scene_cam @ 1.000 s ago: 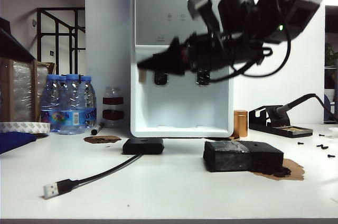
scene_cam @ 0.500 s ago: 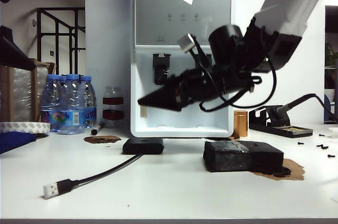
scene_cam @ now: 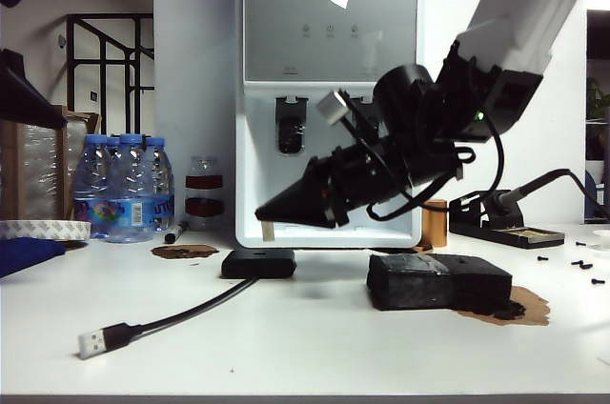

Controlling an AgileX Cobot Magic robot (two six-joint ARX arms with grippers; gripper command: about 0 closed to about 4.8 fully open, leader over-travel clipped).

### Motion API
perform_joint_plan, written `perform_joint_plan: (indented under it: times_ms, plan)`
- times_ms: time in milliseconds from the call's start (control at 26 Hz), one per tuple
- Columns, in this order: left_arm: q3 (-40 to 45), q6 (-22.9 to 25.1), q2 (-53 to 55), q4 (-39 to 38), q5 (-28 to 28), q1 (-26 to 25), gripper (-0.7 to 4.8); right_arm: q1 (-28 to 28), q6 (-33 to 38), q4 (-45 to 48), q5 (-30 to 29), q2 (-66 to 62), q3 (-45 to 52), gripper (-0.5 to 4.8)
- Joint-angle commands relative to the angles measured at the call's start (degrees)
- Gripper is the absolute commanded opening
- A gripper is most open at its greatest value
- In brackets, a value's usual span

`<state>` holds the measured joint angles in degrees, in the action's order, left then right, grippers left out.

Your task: Take the USB flash drive out of the black sponge and insert it into the slot on top of the black USB adpator box.

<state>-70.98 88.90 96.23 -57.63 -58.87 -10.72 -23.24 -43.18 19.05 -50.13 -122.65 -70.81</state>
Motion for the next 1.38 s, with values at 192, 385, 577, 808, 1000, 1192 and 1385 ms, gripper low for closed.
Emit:
perform_joint_plan:
  times_ms: [192, 385, 577, 808, 1000, 1192, 1385]
  plan:
    - [-0.1, 0.8, 0.0, 0.7, -0.2, -0.2, -0.04, 0.0, -0.1, 1.6, -0.6, -4.3, -2.7, -0.04]
    - [-0.1, 0.8, 0.0, 0.7, 0.0, -0.2, -0.04, 0.1, 2.0, 1.3, -1.1, -5.5, -6.0, -0.04]
    - [-0.1, 0.8, 0.0, 0.7, 0.7, -0.2, -0.04, 0.1, 2.4, -2.3, -2.3, -5.5, -6.2, -0.04]
    - [-0.1, 0.8, 0.0, 0.7, 0.8, -0.2, -0.04, 0.1, 2.5, -5.2, -6.4, -5.5, -6.4, -0.04]
    - [-0.1, 0.8, 0.0, 0.6, 0.8, -0.2, -0.04, -0.2, 0.9, -5.0, -1.7, -6.1, -6.5, -0.04]
    - [-0.1, 0.7, 0.0, 0.6, 0.8, -0.2, -0.04, -0.2, -2.2, -5.0, 1.6, -6.2, -6.7, -0.04]
    - [-0.1, 0.7, 0.0, 0.6, 0.8, -0.1, -0.04, 0.3, -3.7, -5.5, 2.5, -6.2, -6.7, -0.04]
